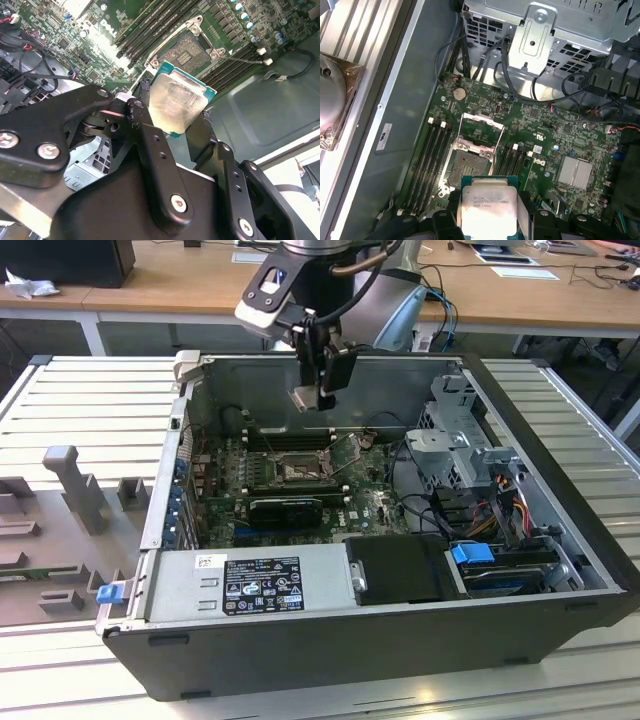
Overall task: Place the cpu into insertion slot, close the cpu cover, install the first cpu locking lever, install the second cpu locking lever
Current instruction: 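Place the cpu into insertion slot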
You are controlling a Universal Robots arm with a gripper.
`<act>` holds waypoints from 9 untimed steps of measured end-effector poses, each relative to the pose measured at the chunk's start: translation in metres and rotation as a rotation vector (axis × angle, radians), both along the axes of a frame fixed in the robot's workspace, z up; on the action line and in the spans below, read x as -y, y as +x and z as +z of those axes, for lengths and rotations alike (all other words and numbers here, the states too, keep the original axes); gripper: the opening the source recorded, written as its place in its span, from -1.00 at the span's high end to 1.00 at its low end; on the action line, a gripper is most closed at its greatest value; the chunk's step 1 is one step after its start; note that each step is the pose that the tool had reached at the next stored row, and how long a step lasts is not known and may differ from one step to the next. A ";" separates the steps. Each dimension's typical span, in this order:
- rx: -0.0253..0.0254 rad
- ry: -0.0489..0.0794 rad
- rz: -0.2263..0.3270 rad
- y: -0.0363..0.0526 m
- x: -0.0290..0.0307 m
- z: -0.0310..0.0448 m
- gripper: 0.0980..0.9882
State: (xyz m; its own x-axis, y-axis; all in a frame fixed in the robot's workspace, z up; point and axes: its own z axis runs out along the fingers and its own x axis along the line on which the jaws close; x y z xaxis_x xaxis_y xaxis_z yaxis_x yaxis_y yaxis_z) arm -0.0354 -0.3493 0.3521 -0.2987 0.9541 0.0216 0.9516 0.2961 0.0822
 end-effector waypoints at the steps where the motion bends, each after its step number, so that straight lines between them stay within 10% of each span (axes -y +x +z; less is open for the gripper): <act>1: -0.0004 0.000 -0.002 0.0000 0.0000 -0.0004 0.02; 9: -0.0026 0.000 -0.029 0.0000 0.0000 -0.0024 0.02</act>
State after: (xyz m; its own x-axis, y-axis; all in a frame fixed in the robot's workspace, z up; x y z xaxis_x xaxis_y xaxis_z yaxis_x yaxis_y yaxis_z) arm -0.0354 -0.3493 0.3497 -0.2712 0.9623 0.0223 0.9599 0.2687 0.0797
